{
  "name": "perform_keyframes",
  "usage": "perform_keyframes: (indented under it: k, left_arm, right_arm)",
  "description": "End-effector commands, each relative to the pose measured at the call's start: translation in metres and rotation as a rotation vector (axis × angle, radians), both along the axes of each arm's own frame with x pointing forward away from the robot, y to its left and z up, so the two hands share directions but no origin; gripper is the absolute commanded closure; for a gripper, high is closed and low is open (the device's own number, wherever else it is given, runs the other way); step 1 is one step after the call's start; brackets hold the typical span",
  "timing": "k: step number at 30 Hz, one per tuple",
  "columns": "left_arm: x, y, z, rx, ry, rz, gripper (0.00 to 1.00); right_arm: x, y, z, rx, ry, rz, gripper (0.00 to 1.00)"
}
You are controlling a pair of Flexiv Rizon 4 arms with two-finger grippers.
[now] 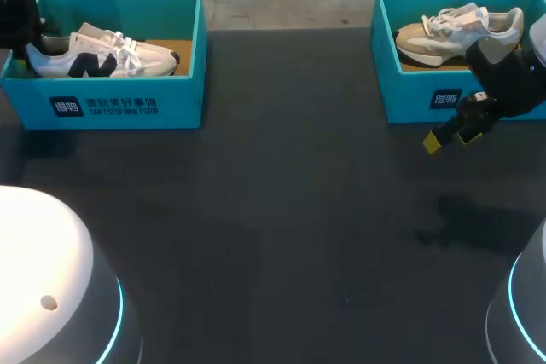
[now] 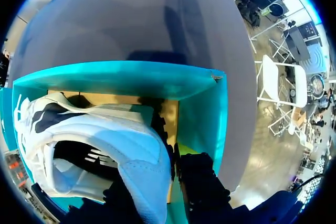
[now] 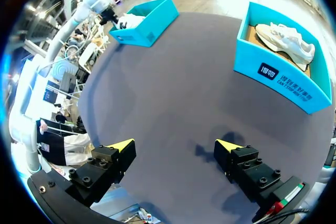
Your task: Take the shoe out of the shoebox, open the shoe tongue, remove and reinsert the insole, then place the shoe into the shoebox
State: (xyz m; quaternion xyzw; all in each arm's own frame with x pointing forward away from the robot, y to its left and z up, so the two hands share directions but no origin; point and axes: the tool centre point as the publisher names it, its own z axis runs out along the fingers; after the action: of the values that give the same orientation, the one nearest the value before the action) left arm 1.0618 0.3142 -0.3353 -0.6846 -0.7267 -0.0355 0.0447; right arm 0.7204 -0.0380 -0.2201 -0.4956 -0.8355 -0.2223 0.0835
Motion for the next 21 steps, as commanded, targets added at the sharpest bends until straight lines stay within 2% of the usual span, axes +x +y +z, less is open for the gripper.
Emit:
perform_keyframes:
  k: [1,14,21]
  left_arm:
    - [0.004,-0.002,-0.008,0.004,0.01,0.009,1.0]
    - [0.009,-0.002,-0.035,0.051,0.039,0.011,1.0]
    - [0.009,0.0,-0.042,0.053,0.052,-0.001,1.0]
  right_arm:
    - [0.0,0.0,-0.001,-0.001,0.001,0.0,0.0]
    - [0.0,0.0,-0.001,-0.001,0.001,0.0,0.0]
    - [0.0,0.0,-0.001,-0.001,0.001,0.0,0.0]
